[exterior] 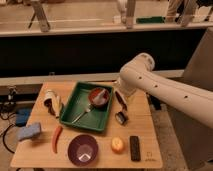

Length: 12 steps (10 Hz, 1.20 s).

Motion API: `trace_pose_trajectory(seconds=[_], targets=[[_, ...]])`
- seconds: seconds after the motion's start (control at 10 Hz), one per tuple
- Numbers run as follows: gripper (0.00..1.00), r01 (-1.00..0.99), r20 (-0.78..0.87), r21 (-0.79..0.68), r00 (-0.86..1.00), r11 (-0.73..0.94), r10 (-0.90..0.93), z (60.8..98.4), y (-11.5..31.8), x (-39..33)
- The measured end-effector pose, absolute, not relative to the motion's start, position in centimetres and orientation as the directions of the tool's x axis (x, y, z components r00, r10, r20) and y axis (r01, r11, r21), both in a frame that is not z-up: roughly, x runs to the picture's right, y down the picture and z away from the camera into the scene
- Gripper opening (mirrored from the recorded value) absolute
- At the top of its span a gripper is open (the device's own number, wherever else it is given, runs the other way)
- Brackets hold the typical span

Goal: Wipe purple bowl with towel

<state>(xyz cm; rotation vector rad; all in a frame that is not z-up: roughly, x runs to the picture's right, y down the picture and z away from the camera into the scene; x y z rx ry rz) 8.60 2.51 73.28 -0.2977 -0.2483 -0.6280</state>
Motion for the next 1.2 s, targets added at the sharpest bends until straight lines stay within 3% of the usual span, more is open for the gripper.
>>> trace_pose_trajectory(seconds=[1.2], targets=[[0.8,0.668,0.375,-0.118,0.715,0.735,-0.59,78.1,0.4,6.3]])
